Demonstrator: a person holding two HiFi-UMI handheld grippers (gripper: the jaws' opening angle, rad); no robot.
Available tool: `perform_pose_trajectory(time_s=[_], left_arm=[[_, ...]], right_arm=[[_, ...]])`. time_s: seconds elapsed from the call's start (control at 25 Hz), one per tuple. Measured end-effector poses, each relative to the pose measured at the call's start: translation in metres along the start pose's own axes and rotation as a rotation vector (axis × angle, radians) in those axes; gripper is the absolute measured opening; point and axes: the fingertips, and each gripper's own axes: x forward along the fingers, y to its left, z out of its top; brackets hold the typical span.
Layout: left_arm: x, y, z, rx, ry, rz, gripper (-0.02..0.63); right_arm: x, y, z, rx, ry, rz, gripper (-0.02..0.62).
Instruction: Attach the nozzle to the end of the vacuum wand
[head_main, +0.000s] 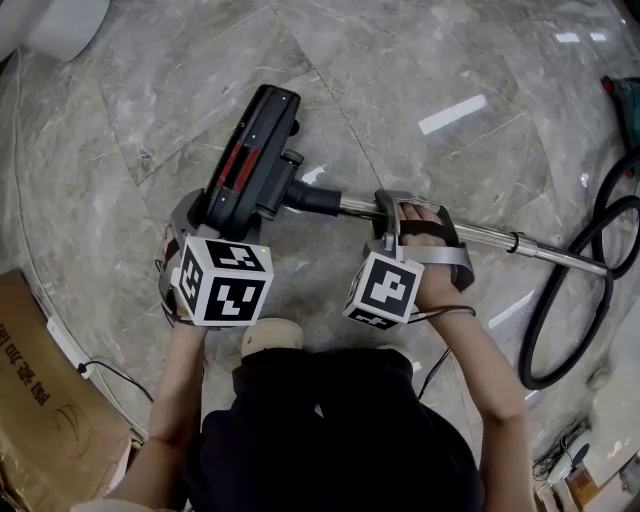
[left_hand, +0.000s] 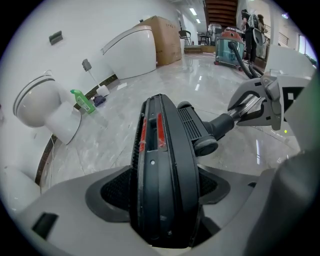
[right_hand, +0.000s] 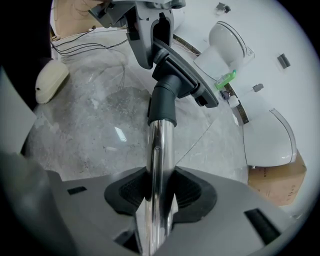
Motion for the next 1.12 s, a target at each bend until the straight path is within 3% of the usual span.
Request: perform_pose_trajectory(time_s=[0.36,0.52,0.68,0.84,1.12], left_arm=[[0.018,0.007,0.016,0.052,-0.083,-0.028,0.374],[0.019,0.013,0.034,0.153,-0.153,0.065,0.374],[0.017,0.022,0.046,0.149,-0.185,0.121,0.374],[0.017,0.031,0.061,0.198,-0.23,0.179,0.376],[0.026,0.029,0.058,0.209,-0.198,0.128,0.376]], right_arm=[[0.012,-0.011,-0.005,0.039,-0.008,-0.057,0.15],[0.017,-0.02,-0.006,0.063,-0.014,-0.058,0.15],[0.022,-0.032,-0.005,0.078,-0.016,-0.073,0.15],[0.032,-0.045,-0.006,0.075,0.003,-0.092,0.15],[0.041,-0.046,-0.009,0.05,0.025,-0.092,0.151]])
